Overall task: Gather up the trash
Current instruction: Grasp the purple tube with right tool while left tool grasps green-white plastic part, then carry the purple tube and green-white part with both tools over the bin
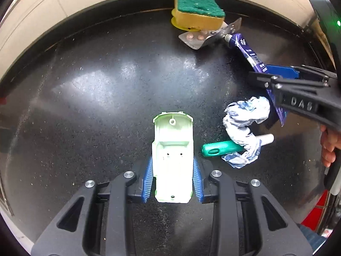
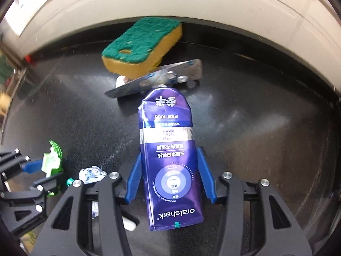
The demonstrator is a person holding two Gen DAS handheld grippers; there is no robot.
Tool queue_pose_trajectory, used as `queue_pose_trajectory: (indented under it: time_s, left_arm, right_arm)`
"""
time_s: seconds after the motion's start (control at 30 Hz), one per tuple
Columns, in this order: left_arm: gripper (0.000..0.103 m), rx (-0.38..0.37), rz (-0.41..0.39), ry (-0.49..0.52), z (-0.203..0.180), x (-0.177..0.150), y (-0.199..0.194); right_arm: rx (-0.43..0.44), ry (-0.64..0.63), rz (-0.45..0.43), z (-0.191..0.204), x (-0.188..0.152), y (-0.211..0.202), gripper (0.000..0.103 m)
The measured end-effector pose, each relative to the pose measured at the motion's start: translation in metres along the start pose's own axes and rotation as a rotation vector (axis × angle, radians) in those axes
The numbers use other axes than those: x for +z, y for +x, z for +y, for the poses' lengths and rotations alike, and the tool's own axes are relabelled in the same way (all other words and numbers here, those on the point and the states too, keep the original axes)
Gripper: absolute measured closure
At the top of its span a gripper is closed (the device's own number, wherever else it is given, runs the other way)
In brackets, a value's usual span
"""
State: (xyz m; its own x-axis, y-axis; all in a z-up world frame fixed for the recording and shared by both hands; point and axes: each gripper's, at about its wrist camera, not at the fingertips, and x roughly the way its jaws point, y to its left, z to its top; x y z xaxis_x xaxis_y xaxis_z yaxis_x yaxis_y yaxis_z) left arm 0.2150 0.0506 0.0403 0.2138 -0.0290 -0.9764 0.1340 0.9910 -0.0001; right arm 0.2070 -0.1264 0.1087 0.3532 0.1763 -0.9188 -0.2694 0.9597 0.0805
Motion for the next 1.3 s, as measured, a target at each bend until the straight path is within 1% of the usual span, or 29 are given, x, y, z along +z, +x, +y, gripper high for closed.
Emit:
queue_pose_trajectory:
  time_s: [0.17,0.2,0.23,0.27,0.33,0.4,0.53,0.63,0.77,0.83,1.03,1.1,1.2,1.3]
  left_arm:
    - [0.072,-0.006,-0.041,0.009,-0.004,0.006,-0.021]
    - [0.072,-0.006,-0.046,0.012,-0.005,0.007,-0.026]
    - [0.072,-0.006,-0.052,0.015,-0.006,0.007,-0.029]
    - [0.071,-0.007,-0.058,0.019,-0.010,0.007,-0.033]
    - [0.071,-0.011,-0.067,0.027,-0.014,0.004,-0.039]
    - [0.071,-0.017,-0.071,0.029,-0.017,-0.001,-0.044]
    - [0.071,-0.019,-0.076,0.032,-0.023,-0.009,-0.051]
    - [0.071,-0.018,-0.076,0.032,-0.024,-0.015,-0.056]
    - [0.071,-0.019,-0.075,0.034,-0.023,-0.020,-0.057]
    - [0.071,-0.020,-0.077,0.036,-0.022,-0.022,-0.058]
    - [0.071,-0.026,-0.086,0.036,-0.021,-0.025,-0.063]
    - [0.071,-0.032,-0.102,0.031,-0.019,-0.024,-0.067]
    - [0.071,-0.034,-0.136,0.012,-0.012,-0.020,-0.079]
    - [0.071,-0.031,-0.169,-0.022,0.001,-0.016,-0.092]
  right_arm:
    - [-0.018,0.024,-0.040,-0.010,-0.006,-0.024,0.054]
    - [-0.019,0.027,-0.048,-0.011,-0.009,-0.029,0.068]
    - [-0.017,0.029,-0.054,-0.012,-0.010,-0.034,0.088]
    - [-0.014,0.039,-0.057,-0.012,-0.007,-0.035,0.091]
    - [-0.006,0.063,-0.057,-0.018,-0.008,-0.040,0.092]
    - [-0.022,0.062,-0.057,-0.021,-0.013,-0.043,0.092]
    - [-0.007,0.102,-0.041,-0.032,-0.026,-0.046,0.092]
    - [-0.011,0.109,-0.042,-0.031,-0.031,-0.048,0.092]
    - [-0.007,0.120,-0.055,-0.036,-0.042,-0.057,0.092]
    - [-0.007,0.121,-0.061,-0.034,-0.043,-0.058,0.092]
    - [-0.013,0.132,-0.086,-0.038,-0.052,-0.080,0.092]
    - [-0.010,0.142,-0.104,-0.041,-0.051,-0.092,0.092]
    - [0.015,0.152,-0.156,-0.041,-0.039,-0.116,0.092]
    - [0.037,0.102,-0.202,-0.023,-0.022,-0.136,0.092]
